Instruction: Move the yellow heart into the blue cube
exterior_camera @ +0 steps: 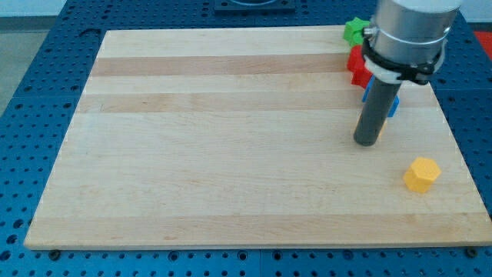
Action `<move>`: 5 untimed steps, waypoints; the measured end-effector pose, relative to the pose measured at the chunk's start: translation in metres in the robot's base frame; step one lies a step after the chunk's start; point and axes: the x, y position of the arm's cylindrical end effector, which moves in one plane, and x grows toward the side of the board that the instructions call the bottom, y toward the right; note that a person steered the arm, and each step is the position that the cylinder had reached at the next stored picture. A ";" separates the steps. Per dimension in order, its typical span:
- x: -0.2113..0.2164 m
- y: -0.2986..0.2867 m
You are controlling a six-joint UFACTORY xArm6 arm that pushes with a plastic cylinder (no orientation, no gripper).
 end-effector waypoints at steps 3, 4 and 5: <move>0.003 0.004; 0.001 0.004; 0.001 0.006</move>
